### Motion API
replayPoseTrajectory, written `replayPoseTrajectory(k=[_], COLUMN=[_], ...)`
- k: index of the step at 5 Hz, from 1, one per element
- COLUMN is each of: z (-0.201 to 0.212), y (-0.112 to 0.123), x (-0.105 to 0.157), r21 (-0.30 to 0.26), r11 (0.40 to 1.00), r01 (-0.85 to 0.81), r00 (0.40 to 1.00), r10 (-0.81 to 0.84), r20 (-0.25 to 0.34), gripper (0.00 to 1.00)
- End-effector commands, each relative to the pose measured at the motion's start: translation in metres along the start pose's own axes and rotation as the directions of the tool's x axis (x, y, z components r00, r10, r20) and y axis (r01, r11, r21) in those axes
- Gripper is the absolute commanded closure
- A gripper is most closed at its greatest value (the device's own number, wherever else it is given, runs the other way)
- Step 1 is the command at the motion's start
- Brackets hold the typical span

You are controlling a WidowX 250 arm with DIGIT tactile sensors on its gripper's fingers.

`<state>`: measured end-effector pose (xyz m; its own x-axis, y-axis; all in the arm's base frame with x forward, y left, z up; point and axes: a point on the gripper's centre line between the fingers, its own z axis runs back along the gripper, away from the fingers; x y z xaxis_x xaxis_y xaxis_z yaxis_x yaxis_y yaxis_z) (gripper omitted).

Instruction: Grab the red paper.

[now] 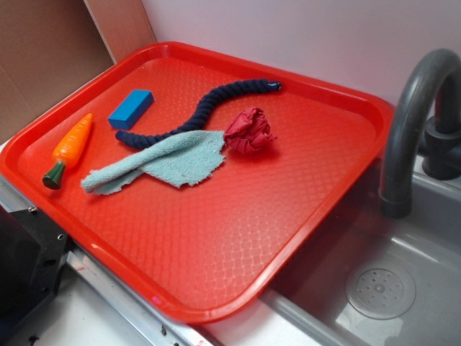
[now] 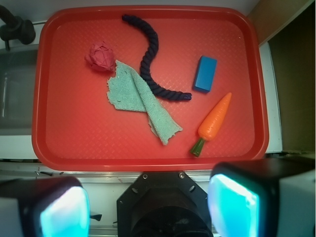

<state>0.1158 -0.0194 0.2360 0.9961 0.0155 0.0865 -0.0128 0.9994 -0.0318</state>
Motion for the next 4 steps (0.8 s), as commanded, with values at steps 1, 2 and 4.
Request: replayPoseTrajectory(k=[1, 2, 4], z=[0.000, -0.007, -0.039], y=[0.000, 0.016, 0.020], x=[0.000, 0.012, 0.050], r21=[0.000, -0.014, -0.034], r11=[1.000, 0.969, 0.912], r01=[0.000, -0.246, -0.408], r00=[1.000, 0.967, 0.902], r10=[0.000, 0.246, 0.409], r20=[0.000, 0.057, 0.143], gripper=[0.00, 0.00, 0.00])
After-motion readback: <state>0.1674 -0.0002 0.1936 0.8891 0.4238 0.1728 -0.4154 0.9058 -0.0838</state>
